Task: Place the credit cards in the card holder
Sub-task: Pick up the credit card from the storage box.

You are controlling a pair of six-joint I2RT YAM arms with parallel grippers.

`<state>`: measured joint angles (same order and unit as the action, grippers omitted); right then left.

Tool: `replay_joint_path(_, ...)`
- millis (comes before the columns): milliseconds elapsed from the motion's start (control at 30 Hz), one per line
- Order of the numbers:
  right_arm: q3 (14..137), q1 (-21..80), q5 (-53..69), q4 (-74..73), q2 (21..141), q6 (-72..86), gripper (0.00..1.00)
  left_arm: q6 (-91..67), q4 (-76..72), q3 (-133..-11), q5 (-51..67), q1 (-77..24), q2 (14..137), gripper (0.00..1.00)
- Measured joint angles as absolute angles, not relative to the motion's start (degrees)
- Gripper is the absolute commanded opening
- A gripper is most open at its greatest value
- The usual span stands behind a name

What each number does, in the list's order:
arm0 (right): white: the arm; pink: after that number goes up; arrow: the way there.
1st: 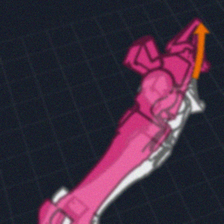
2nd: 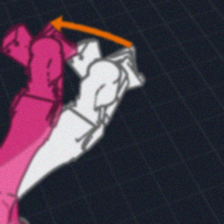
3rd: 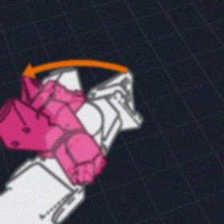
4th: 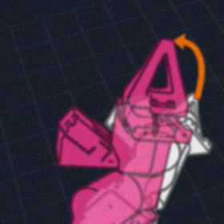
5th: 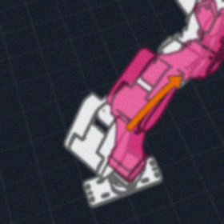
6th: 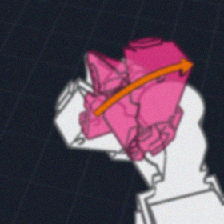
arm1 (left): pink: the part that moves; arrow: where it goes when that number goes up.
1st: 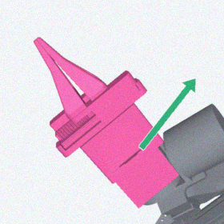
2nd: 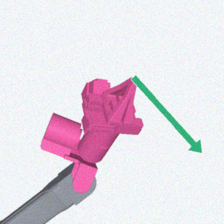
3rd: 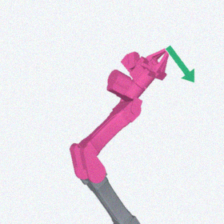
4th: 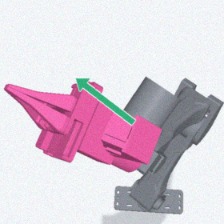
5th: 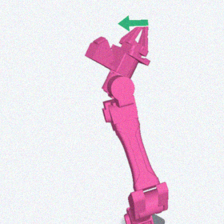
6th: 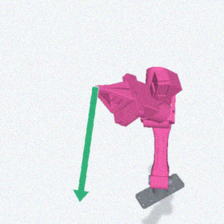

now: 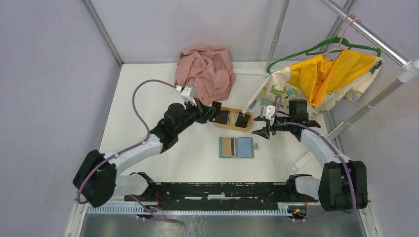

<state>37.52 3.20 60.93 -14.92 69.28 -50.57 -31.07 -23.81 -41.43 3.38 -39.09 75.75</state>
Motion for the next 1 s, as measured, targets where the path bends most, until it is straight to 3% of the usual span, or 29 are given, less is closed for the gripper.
replay_joint_path(333,36.62,4.54,63.31,-28.82,69.06,-73.95,0.66,-31.66,-30.59,-23.68,5.23,-39.68,51.62,0.02)
replay_joint_path(667,35.07,11.66,55.09,-31.11,69.06,-80.93,0.67,-39.55,-37.6,-16.91,16.95,-40.03,56.47,0.02)
replay_joint_path(1000,33.91,17.34,42.48,-31.2,71.42,-82.67,0.67,-45.71,-41.34,-12.19,11.27,-52.01,63.75,0.02)
